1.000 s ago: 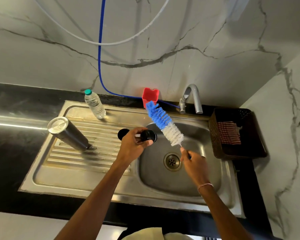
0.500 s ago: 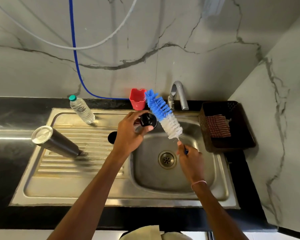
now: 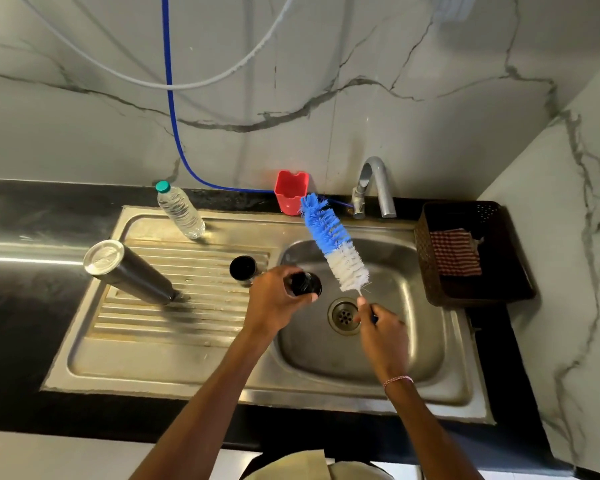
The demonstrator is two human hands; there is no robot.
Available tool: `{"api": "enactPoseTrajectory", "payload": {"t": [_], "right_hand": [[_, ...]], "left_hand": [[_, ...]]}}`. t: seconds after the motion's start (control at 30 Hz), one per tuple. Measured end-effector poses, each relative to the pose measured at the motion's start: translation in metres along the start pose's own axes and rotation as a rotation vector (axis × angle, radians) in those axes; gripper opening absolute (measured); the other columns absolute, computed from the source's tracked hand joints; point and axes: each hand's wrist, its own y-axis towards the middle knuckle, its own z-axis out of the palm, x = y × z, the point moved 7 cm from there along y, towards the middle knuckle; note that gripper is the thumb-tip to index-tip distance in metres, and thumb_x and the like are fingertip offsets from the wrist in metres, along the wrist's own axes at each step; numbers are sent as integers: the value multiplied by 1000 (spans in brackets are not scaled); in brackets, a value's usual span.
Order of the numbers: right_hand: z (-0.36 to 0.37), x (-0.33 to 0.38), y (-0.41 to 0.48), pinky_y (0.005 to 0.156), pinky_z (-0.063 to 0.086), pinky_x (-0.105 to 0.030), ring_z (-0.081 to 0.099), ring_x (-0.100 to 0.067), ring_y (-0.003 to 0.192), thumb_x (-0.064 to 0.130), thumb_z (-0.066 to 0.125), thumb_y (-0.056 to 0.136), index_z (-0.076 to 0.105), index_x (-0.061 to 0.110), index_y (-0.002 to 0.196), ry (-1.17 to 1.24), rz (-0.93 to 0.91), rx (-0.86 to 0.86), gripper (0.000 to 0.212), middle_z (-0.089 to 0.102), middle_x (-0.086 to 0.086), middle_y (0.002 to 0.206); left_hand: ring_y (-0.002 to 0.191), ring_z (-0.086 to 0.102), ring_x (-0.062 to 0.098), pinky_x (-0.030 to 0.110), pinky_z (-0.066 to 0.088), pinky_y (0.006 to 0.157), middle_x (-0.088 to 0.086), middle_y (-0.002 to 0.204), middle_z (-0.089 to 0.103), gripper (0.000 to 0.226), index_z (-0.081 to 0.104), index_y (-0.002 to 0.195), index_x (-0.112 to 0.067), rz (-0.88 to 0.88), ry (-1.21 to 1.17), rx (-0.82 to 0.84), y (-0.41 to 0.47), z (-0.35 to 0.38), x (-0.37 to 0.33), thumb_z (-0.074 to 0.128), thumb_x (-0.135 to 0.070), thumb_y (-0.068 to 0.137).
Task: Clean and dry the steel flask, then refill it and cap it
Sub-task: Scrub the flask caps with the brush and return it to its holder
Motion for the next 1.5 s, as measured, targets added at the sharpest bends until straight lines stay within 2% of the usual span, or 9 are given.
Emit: {"api": "enactPoseTrajectory", "payload": {"t": [0.13, 0.27, 0.43, 0.6, 0.73, 0.97, 1.17, 1.33, 1.5], "right_hand": [[5, 6, -6, 59, 37, -16, 59, 1, 65, 47, 50, 102, 70, 28, 72, -39, -10, 32, 41, 64, 20, 65], [17, 4, -9, 65, 39, -23, 58, 1, 68, 44, 50, 102, 72, 25, 77, -53, 5, 68, 39, 64, 21, 68], [36, -8, -16, 61, 40, -20, 61, 1, 69, 45, 50, 101, 72, 26, 74, -84, 31, 148, 39, 64, 23, 68], [47, -15, -20, 60, 38, -25, 59, 0, 64, 44, 52, 101, 70, 26, 70, -112, 37, 164, 40, 65, 20, 64], [56, -3, -15, 57, 39, -20, 60, -5, 62, 46, 51, 101, 69, 26, 69, -109, 25, 171, 42, 65, 15, 64], [64, 16, -8, 57, 34, -13, 57, 3, 66, 45, 51, 101, 71, 22, 72, -124, 19, 156, 42, 68, 14, 71], [63, 22, -8, 58, 37, -14, 59, 2, 67, 45, 52, 101, 72, 24, 72, -119, 27, 163, 40, 68, 15, 70], [51, 33, -3, 60, 39, -15, 64, -1, 75, 45, 51, 101, 72, 25, 78, -79, 10, 144, 37, 70, 13, 77], [39, 45, 12, 59, 43, -15, 66, -6, 77, 46, 49, 102, 70, 24, 84, -63, -36, 156, 35, 72, 8, 81]], "left_hand": [[84, 73, 10, 33, 61, 87, -5, 109, 76, 62, 68, 126, -22, -78, -31, -18, -6, 3, 27, 93, -32, 70], [76, 69, 2, 14, 54, 73, -9, 107, 72, 57, 64, 128, -23, -157, -89, -31, -7, -1, 49, 89, -27, 77], [94, 71, 19, 38, 59, 82, -3, 111, 74, 49, 64, 120, -25, -311, -58, -1, -20, 0, 101, 87, -33, 76], [100, 71, 22, 31, 54, 84, 0, 113, 72, 53, 67, 123, -25, -368, 42, -129, -29, -38, 149, 88, -26, 75], [105, 67, 25, 26, 47, 85, 4, 122, 66, 53, 66, 129, -25, -300, 167, -184, -17, -69, 166, 86, -21, 80], [110, 64, 28, 34, 53, 92, 5, 127, 62, 58, 66, 132, -24, -200, 244, -62, 9, -62, 177, 87, -18, 79], [122, 55, 27, 40, 53, 96, 3, 137, 58, 65, 61, 138, -23, -94, 357, -132, 16, -56, 165, 87, -32, 79], [115, 56, 30, 43, 49, 94, 4, 127, 69, 45, 70, 125, -14, 193, 570, -191, 40, -48, 124, 79, -35, 86], [115, 59, 31, 45, 42, 102, 4, 113, 76, 23, 79, 110, -19, 277, 734, -46, 58, -23, 109, 69, -31, 92]]}}
